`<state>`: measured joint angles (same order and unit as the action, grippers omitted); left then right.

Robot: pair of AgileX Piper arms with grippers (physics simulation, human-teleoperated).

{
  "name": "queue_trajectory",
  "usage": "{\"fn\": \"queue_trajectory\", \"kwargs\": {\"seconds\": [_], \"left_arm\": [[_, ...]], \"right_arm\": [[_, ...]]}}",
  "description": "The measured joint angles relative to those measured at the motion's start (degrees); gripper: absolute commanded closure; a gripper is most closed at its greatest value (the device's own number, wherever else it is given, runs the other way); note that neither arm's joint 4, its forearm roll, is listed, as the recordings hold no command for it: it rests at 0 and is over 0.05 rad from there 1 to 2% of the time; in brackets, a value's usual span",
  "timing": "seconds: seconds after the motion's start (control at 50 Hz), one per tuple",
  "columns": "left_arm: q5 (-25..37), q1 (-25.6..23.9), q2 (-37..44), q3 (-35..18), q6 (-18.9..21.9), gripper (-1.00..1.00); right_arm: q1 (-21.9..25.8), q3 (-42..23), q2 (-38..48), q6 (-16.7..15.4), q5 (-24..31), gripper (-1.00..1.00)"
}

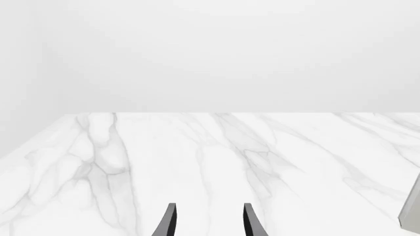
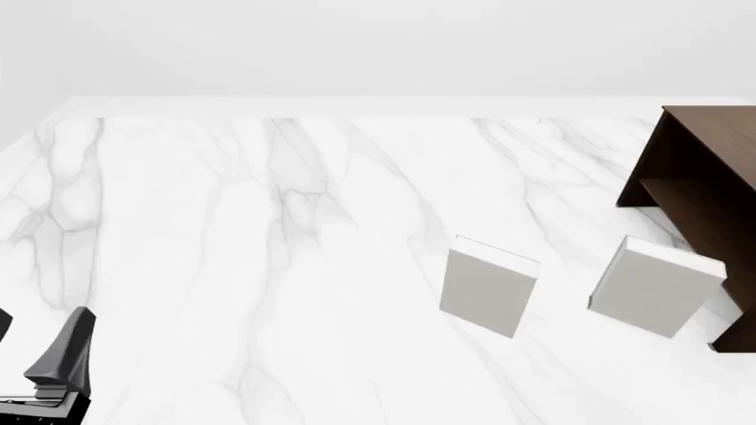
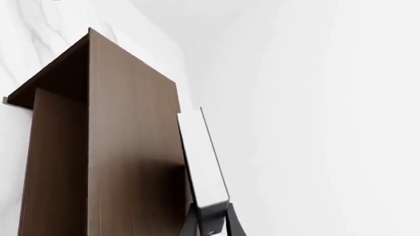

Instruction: Pick up the book on the left and place it on top of the shelf.

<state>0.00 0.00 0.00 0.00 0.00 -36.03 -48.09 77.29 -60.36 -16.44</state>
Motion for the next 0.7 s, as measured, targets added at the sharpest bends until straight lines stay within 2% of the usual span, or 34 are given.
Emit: {"fn": "queue_trajectory", "kwargs": {"seconds": [0.04,0.06,0.32,0.7], "left_arm": [[0.0,0.0,0.0,0.0,0.0,-1.0],[0.0,0.0,0.0,0.0,0.0,-1.0],[0.0,0.0,0.0,0.0,0.0,-1.0],[0.0,0.0,0.0,0.0,0.0,-1.0]], "right_arm": [[0.3,0.1,0.1,0.0,-0.4,1.0],[0.4,0.2,0.2,0.0,-0.5,-1.0],[1.5,1.5,1.9,2.2,0.0,-1.0],[4.3,2.7,0.2,5.3,0.9,-1.0]]}}
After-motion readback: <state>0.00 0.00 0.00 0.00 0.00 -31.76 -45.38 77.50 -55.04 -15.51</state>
